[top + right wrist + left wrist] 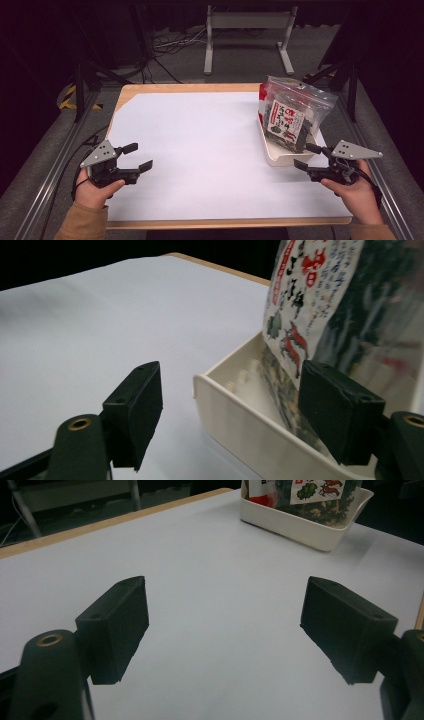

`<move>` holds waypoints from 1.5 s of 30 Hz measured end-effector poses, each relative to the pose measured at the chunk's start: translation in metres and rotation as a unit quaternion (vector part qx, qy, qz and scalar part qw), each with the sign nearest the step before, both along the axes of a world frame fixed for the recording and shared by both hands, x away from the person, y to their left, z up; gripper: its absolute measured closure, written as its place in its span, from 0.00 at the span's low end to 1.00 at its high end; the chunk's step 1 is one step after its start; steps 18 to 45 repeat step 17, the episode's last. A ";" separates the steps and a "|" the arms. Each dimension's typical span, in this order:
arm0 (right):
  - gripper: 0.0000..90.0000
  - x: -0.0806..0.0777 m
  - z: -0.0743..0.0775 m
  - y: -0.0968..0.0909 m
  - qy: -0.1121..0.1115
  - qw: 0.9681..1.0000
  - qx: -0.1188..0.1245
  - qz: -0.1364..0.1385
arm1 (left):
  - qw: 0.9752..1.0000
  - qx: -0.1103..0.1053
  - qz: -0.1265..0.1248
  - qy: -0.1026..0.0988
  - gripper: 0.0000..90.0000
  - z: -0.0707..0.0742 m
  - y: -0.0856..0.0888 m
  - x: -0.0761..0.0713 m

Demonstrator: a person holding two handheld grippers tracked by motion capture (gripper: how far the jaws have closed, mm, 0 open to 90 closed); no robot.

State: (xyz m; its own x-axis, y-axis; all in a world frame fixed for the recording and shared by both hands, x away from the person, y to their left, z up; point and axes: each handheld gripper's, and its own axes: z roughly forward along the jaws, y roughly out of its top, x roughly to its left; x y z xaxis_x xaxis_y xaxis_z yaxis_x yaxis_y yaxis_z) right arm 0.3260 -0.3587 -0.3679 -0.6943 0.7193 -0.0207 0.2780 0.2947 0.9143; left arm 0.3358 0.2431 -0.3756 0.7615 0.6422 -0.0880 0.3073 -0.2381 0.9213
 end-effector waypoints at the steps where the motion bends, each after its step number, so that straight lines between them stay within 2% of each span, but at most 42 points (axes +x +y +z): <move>1: 0.29 0.000 -0.002 0.002 -0.001 1.000 0.003 0.008 | 1.000 0.000 -0.001 0.003 0.22 -0.001 0.000 0.000; 3: 0.30 0.000 -0.004 0.005 -0.004 1.000 0.005 0.018 | 1.000 0.005 -0.003 0.000 0.22 -0.002 0.001 0.001; 5: 0.30 -0.001 -0.010 0.010 -0.005 0.999 0.001 0.036 | 1.000 -0.001 -0.001 0.006 0.22 -0.005 0.000 0.001; 9: 0.30 -0.002 -0.019 0.016 -0.001 0.999 -0.007 0.047 | 1.000 0.002 -0.003 0.004 0.22 -0.008 0.001 0.002; 16: 0.30 -0.002 -0.024 0.018 0.002 0.999 -0.006 0.044 | 1.000 -0.008 -0.006 0.017 0.21 -0.012 0.002 0.003; 45: 0.29 -0.002 -0.025 0.018 0.003 0.999 -0.005 0.044 | 1.000 -0.006 -0.006 0.017 0.20 -0.012 0.003 0.003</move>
